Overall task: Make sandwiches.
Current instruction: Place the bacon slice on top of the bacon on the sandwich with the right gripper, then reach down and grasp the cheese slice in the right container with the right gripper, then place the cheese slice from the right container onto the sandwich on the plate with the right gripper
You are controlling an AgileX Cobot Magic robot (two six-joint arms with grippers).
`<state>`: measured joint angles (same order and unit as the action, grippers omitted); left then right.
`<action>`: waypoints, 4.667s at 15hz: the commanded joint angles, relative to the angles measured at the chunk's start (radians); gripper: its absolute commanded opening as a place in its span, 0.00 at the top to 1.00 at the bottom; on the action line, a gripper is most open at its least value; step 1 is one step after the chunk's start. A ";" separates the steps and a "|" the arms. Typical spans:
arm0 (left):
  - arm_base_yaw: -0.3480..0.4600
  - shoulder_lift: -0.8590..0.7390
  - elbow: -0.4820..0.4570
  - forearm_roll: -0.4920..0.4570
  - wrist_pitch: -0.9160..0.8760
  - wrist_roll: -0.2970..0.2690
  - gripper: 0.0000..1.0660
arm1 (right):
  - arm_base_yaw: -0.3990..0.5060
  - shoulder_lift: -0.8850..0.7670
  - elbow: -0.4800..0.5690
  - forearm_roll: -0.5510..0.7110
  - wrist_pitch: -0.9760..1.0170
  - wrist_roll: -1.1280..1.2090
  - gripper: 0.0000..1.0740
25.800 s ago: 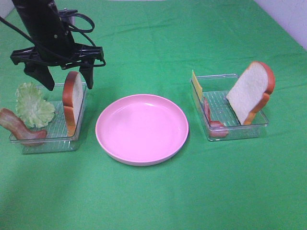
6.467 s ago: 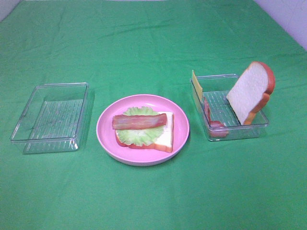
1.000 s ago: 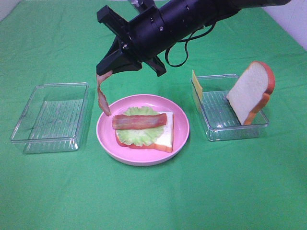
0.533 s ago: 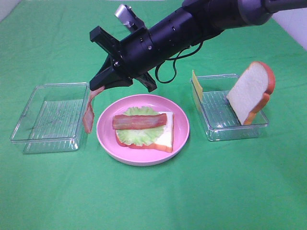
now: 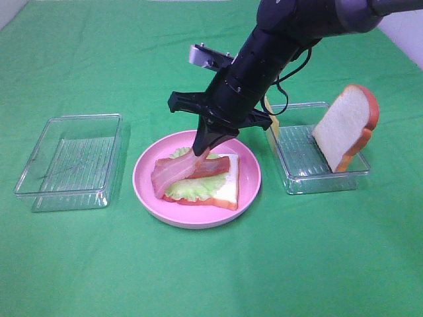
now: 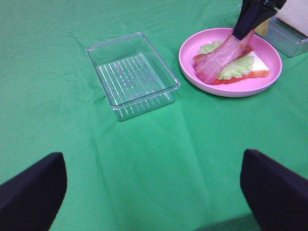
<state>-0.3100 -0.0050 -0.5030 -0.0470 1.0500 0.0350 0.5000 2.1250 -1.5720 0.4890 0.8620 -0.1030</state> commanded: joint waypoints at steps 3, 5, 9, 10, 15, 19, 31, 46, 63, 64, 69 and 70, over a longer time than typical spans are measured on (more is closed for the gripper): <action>-0.001 -0.020 0.001 -0.006 -0.011 0.001 0.13 | -0.002 -0.005 -0.005 -0.132 -0.015 0.076 1.00; -0.001 -0.020 0.001 -0.006 -0.011 0.001 0.13 | -0.002 -0.005 -0.005 -0.163 -0.021 0.103 0.99; -0.001 -0.020 0.001 -0.006 -0.011 0.001 0.13 | -0.002 -0.005 -0.005 -0.181 -0.022 0.115 0.63; -0.001 -0.020 0.001 -0.006 -0.011 0.001 0.13 | -0.002 -0.006 -0.005 -0.181 -0.016 0.115 0.41; -0.001 -0.020 0.001 -0.006 -0.011 0.001 0.13 | -0.004 -0.097 -0.005 -0.279 0.048 0.157 0.33; -0.001 -0.020 0.001 -0.006 -0.011 0.001 0.13 | -0.087 -0.127 -0.111 -0.380 0.174 0.207 0.33; -0.001 -0.020 0.001 -0.006 -0.011 0.001 0.13 | -0.154 0.109 -0.365 -0.460 0.240 0.174 0.41; -0.001 -0.020 0.001 -0.006 -0.011 0.001 0.13 | -0.154 0.165 -0.365 -0.515 0.227 0.181 1.00; -0.001 -0.020 0.001 -0.006 -0.011 0.001 0.13 | -0.082 0.015 -0.204 0.197 0.394 -0.242 1.00; -0.001 -0.020 0.001 -0.006 -0.011 0.001 0.13 | -0.068 0.030 -0.195 0.197 0.370 -0.242 1.00; -0.001 -0.020 0.001 -0.006 -0.011 0.001 0.13 | -0.050 0.094 -0.195 0.161 0.288 -0.197 1.00; -0.001 -0.020 0.001 -0.006 -0.011 0.001 0.13 | -0.049 0.094 -0.195 0.083 0.246 -0.158 1.00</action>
<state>-0.3100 -0.0050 -0.5030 -0.0470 1.0500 0.0350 0.4530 2.2210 -1.7710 0.5640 1.1070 -0.2610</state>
